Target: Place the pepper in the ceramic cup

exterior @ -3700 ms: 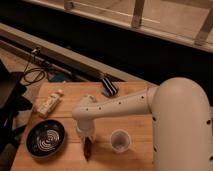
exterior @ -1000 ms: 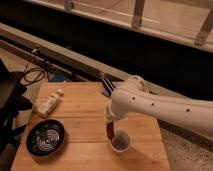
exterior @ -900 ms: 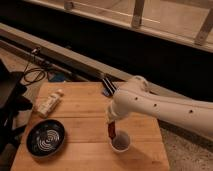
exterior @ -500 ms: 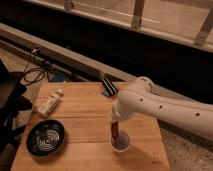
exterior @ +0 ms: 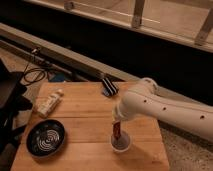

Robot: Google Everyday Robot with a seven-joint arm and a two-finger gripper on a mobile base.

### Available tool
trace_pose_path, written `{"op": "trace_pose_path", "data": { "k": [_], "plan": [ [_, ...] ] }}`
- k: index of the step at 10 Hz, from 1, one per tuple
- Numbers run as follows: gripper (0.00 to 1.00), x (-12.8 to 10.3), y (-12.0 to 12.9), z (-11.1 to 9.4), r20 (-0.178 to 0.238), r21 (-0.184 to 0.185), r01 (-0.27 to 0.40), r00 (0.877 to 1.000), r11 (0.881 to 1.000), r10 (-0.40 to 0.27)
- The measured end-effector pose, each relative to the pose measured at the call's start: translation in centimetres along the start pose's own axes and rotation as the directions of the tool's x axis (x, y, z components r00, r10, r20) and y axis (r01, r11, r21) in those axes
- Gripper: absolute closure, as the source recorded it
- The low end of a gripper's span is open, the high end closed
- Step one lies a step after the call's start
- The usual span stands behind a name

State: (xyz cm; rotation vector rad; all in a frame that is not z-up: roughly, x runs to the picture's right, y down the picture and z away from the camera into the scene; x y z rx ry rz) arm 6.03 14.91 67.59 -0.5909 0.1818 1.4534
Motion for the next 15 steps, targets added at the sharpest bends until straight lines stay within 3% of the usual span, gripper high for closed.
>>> {"op": "trace_pose_path", "data": {
  "k": [6, 12, 15],
  "plan": [
    [0.77, 1.3, -1.0, 0.6, -0.012, -0.018, -0.028, 1.0, 0.999, 0.028],
    [0.23, 2.2, -1.5, 1.7, -0.028, -0.044, -0.051, 0.998, 0.998, 0.05],
    [0.22, 2.3, -1.5, 1.4, -0.015, -0.05, -0.05, 0.999, 0.998, 0.049]
  ]
}}
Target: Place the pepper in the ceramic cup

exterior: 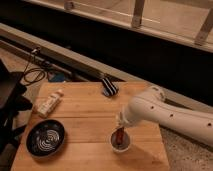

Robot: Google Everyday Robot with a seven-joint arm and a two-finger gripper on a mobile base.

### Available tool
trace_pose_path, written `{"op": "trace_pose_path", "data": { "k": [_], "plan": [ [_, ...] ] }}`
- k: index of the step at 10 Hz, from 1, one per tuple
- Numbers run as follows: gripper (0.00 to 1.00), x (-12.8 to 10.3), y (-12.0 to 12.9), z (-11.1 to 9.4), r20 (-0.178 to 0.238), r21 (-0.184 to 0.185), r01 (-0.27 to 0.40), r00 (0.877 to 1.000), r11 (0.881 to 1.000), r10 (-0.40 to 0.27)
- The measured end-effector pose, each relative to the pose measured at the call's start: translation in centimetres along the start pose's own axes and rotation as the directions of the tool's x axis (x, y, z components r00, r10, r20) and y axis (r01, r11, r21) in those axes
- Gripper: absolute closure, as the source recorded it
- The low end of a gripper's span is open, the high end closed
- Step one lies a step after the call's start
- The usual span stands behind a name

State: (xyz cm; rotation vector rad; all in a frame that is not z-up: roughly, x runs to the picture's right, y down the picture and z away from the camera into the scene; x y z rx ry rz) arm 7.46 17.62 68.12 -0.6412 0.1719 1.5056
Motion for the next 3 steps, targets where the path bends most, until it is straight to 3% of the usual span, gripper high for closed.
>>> {"op": "trace_pose_path", "data": {
  "k": [3],
  "plan": [
    [0.22, -0.2, 0.09, -0.95, 0.037, 0.012, 0.003, 0.999, 1.0, -0.004]
  ]
}}
